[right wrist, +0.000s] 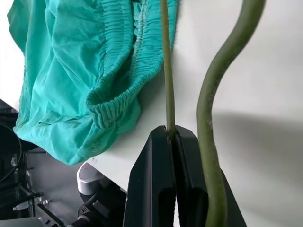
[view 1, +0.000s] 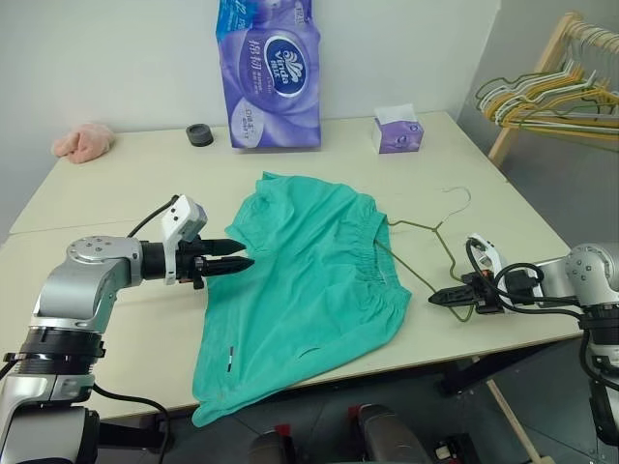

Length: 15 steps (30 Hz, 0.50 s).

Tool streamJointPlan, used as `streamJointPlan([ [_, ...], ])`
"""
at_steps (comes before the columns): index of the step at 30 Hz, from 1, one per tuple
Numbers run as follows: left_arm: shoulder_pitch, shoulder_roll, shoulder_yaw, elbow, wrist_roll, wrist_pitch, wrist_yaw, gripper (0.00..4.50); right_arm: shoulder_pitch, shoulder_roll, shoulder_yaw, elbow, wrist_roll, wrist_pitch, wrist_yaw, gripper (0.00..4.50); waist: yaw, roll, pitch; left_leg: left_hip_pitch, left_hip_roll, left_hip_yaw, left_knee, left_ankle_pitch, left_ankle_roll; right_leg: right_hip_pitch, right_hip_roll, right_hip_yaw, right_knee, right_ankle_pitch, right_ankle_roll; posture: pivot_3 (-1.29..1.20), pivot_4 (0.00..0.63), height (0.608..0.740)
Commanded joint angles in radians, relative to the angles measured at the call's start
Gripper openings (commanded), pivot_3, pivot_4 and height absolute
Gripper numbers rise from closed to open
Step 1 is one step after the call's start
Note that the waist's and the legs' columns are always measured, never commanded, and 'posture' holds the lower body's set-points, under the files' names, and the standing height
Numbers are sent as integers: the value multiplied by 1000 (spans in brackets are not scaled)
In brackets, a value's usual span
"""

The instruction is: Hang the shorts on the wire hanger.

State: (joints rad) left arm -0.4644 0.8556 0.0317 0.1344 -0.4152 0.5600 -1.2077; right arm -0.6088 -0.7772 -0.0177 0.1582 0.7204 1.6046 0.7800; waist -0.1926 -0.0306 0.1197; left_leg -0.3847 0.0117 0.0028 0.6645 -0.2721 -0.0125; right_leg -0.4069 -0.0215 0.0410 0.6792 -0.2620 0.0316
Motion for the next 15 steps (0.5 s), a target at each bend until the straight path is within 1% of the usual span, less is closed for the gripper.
streamJointPlan([
  [1,-17,4,30,0,-4,-15,9,2216,7,-6,47,-85,22,-34,37,0,-1,0,0,0,0,0,0,0,0,0,0,0,0,0,0,-199,67,740],
  [8,-35,-4,25,8,-6,-13,9,2216,-38,22,166,-59,-20,-132,71,0,-2,0,0,0,0,0,0,0,0,0,1,0,0,0,1,-194,63,740],
  [11,-36,-6,27,1,-12,-6,6,2216,-71,49,208,0,-64,-197,79,0,-2,0,0,0,0,0,0,0,0,0,1,0,0,0,0,-188,59,740],
  [15,-31,-3,30,-13,-24,4,-2,2216,-125,104,218,97,-114,-267,78,0,-2,0,0,0,0,0,0,0,0,0,1,0,0,1,-1,-186,56,740],
])
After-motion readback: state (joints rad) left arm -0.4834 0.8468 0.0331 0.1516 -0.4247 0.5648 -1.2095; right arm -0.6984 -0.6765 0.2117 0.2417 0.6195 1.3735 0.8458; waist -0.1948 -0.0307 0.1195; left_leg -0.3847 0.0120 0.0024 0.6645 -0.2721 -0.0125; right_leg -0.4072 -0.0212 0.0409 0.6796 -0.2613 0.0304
